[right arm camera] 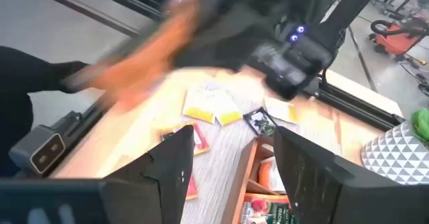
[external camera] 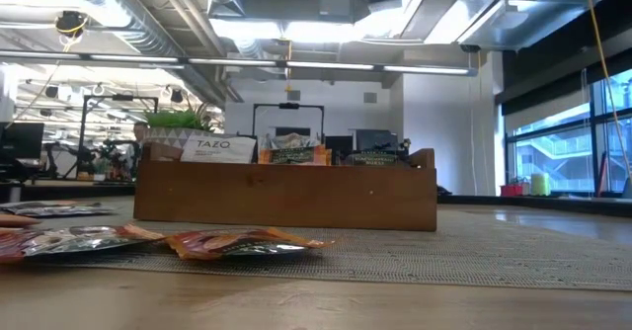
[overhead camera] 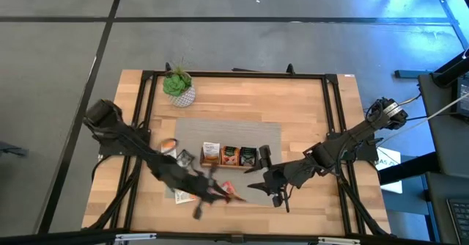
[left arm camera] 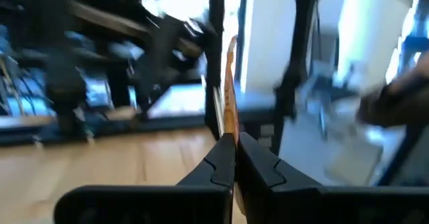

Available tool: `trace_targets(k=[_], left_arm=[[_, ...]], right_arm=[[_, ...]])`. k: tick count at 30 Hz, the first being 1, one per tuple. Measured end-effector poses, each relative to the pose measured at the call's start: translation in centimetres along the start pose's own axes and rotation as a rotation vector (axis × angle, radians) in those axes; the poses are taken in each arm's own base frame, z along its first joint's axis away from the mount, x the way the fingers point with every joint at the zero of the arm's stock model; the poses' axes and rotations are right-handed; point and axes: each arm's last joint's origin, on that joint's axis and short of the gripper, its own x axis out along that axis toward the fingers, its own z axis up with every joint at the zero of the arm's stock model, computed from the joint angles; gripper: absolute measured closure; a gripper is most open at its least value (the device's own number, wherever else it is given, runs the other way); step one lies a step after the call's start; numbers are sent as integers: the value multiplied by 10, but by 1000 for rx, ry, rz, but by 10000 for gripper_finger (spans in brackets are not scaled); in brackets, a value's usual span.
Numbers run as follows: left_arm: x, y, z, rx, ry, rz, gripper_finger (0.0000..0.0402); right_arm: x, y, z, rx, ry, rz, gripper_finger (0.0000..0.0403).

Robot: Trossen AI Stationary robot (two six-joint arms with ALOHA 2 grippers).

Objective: Pick & Place Tea
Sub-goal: Put the orange tea bag into the middle section of the wooden organizer

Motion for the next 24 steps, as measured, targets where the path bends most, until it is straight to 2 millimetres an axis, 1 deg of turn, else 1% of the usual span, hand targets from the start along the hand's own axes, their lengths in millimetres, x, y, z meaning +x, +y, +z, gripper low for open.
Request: trace_targets(k=[3, 5, 7, 9, 11, 13, 16, 20, 24], left_arm=[[-33, 9, -14, -32, -122, 28, 398], [-46, 14, -25, -22, -158, 62, 398], [-53, 16, -33, 1, -169, 77, 398], [-55, 18, -35, 37, -164, 88, 398], [-53, 18, -33, 73, -169, 72, 398], [-51, 18, -32, 86, -175, 62, 398], [-50, 17, -30, 95, -177, 59, 398], [-50, 19, -32, 101, -160, 109, 397], [-50, 20, -32, 126, -149, 143, 397]], right_arm=[[0, 0, 0, 5, -1, 0, 196], [0, 0, 1, 14, -5, -2, 196], [1, -1, 0, 64, -6, -6, 196], [7, -3, -2, 126, 5, -16, 196], [16, -6, -6, 164, 18, -30, 196], [26, -8, -10, 175, 17, -46, 196], [36, -14, -14, 190, 14, -69, 196], [39, -22, -12, 239, -20, -55, 196], [40, -23, -8, 278, -69, 10, 196]])
